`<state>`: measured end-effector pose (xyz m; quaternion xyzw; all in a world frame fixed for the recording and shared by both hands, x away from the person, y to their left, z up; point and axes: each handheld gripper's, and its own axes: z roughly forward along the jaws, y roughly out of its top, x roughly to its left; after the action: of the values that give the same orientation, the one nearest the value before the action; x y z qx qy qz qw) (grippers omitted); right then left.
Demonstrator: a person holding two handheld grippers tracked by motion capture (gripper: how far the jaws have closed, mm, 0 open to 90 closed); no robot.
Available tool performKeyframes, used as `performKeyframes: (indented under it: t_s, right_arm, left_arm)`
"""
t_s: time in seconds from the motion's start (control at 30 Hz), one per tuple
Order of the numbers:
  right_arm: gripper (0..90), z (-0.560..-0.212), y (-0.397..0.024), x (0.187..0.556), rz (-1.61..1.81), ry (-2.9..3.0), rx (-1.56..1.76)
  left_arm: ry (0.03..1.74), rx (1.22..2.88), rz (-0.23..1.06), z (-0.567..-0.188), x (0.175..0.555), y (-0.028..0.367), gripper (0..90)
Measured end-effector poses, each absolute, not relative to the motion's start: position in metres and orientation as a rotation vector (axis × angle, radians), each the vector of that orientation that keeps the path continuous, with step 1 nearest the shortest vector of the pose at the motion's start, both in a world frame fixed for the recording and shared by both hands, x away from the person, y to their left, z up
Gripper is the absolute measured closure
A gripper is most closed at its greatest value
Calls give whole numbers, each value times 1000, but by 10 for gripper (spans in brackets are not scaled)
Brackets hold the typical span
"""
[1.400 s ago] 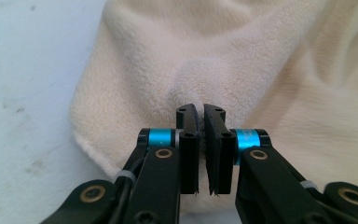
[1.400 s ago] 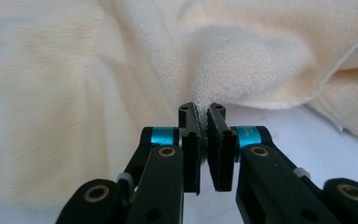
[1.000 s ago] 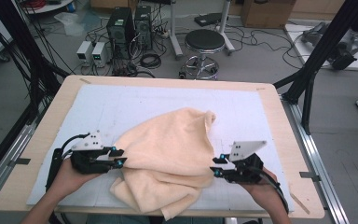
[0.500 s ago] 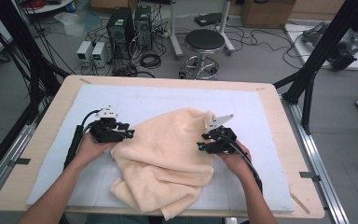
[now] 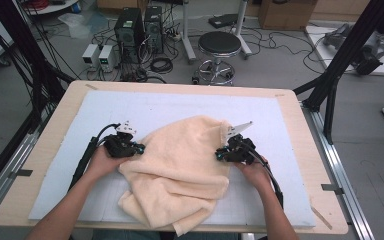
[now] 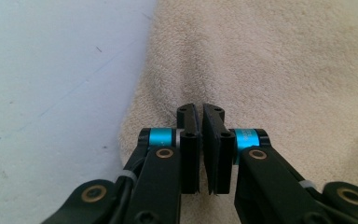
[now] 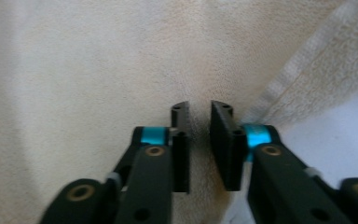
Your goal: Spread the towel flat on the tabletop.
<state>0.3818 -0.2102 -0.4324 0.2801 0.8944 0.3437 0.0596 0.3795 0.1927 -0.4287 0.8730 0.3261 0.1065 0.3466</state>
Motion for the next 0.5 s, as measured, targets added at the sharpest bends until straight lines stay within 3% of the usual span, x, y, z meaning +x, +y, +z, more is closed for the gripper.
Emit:
performKeyframes:
  t_s: [0.27, 0.5]
  right_arm:
    - [864, -403, -207, 355, 1154, 2707, 707]
    - [861, -376, -219, 304, 1177, 2689, 579]
  left_arm:
    - [789, 2180, 298, -397, 354, 209, 868]
    - [660, 2160, 296, -373, 297, 222, 869]
